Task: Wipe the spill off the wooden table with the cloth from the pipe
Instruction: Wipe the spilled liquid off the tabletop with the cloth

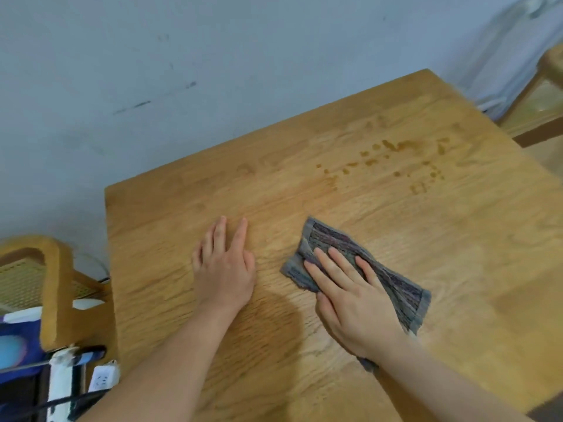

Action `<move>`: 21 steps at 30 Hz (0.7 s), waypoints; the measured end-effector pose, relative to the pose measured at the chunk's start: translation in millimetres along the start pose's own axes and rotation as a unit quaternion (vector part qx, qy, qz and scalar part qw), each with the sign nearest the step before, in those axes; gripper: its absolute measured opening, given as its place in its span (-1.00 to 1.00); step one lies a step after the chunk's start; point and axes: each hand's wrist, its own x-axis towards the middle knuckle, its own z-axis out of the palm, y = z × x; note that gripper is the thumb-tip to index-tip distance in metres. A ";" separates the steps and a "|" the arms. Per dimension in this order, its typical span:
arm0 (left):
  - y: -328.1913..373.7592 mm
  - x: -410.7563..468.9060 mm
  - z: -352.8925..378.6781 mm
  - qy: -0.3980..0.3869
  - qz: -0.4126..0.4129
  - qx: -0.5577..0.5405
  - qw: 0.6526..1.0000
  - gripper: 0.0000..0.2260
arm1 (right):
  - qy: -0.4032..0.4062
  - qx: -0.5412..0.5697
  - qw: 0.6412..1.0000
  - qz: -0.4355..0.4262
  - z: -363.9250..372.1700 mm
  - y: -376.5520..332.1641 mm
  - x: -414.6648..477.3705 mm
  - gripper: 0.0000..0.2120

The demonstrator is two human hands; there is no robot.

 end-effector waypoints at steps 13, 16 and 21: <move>51.0 -24.5 19.7 0.032 0.005 -0.027 0.999 -0.44 | 0.039 -0.008 0.987 0.155 -5.2 36.1 8.4 -0.49; 53.4 -25.8 19.9 0.027 0.014 -0.027 0.999 -0.48 | 0.045 -0.002 0.956 0.289 -10.9 59.9 24.9 -0.47; 52.1 -28.4 20.3 0.048 0.025 -0.037 0.998 -0.48 | 0.041 0.014 0.997 0.069 16.8 -36.8 15.9 -0.50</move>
